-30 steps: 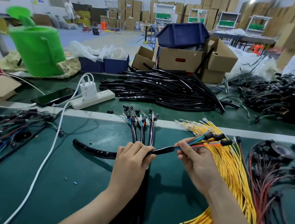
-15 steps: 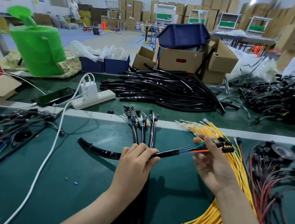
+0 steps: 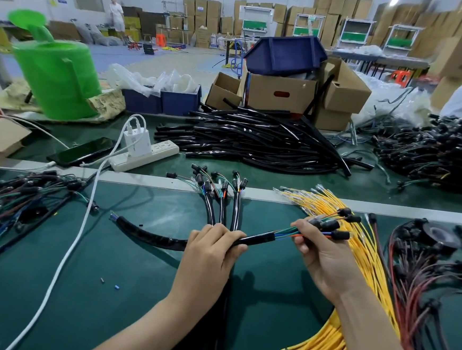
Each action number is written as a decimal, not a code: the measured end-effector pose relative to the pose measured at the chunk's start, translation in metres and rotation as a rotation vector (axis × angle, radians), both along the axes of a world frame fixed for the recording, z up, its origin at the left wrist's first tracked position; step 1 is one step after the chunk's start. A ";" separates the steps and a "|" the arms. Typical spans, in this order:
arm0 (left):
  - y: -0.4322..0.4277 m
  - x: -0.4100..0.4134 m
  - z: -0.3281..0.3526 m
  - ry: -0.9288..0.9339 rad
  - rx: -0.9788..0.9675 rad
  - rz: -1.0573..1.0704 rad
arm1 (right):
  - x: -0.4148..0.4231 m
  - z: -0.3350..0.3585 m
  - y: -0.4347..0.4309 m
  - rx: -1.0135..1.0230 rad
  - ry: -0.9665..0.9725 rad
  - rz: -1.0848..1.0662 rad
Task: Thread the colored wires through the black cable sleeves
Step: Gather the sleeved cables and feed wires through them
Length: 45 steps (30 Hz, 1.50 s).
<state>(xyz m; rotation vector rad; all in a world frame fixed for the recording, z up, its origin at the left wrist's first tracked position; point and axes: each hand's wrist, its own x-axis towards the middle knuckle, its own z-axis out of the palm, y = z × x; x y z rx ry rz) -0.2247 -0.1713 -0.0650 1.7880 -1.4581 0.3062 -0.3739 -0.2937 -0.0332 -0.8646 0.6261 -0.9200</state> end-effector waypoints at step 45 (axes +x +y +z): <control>-0.001 -0.012 0.007 -0.046 0.096 -0.192 | -0.022 -0.021 -0.015 0.350 -0.577 -0.229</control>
